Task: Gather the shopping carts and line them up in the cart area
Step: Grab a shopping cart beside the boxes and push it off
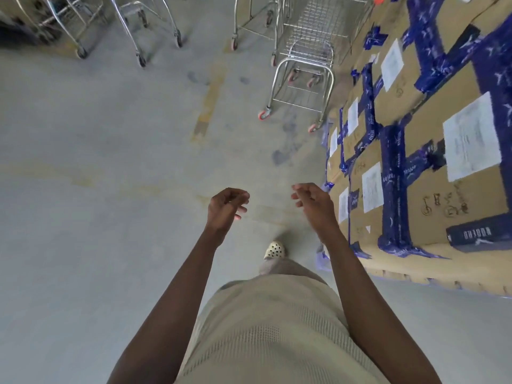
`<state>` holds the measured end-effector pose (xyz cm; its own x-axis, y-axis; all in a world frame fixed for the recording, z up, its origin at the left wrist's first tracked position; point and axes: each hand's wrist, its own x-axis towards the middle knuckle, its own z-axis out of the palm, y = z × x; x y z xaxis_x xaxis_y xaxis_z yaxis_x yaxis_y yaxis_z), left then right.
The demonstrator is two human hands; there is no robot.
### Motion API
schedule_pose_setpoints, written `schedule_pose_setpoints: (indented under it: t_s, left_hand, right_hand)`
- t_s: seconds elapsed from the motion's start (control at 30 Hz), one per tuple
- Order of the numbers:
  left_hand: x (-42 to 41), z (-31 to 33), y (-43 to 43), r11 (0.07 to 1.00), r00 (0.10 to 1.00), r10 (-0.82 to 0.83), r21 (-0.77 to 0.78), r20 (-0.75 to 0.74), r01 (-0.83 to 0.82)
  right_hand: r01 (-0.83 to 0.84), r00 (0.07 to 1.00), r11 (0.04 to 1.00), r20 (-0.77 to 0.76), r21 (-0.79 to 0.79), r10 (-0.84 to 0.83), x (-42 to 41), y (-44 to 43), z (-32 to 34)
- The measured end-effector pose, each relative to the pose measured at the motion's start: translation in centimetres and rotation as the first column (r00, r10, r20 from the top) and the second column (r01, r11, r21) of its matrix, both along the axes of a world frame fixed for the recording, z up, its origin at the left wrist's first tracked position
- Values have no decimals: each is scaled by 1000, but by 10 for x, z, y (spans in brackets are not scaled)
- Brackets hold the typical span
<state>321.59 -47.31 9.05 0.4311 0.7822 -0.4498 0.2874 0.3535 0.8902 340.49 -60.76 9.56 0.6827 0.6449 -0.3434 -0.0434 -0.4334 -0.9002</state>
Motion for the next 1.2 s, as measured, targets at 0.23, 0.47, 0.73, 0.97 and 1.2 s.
schedule_pose_setpoints:
  t_s: [0.23,0.47,0.73,0.97,1.2]
  left_hand:
    - [60,21,96,995,994,98,12,45,-98]
    - [131,13,221,988,987,153,-32,50,-151]
    - [221,5,393,1000,1000,24,6,3,-24]
    - [336,31,531,976,982,-188,112,-13,189]
    - [480,27,615,875,934,-354,337,-45,348]
  right_hand:
    - [-33,999,998,-8,47,33,71,114,29]
    - [-22,998,1000,-61,15,23,141,227,4]
    - [51,998,998,-38,40,-49,219,393,0]
    - [150,989,988,4,40,-151,291,500,12]
    - [256,929,964,256,69,-265,411,585,14]
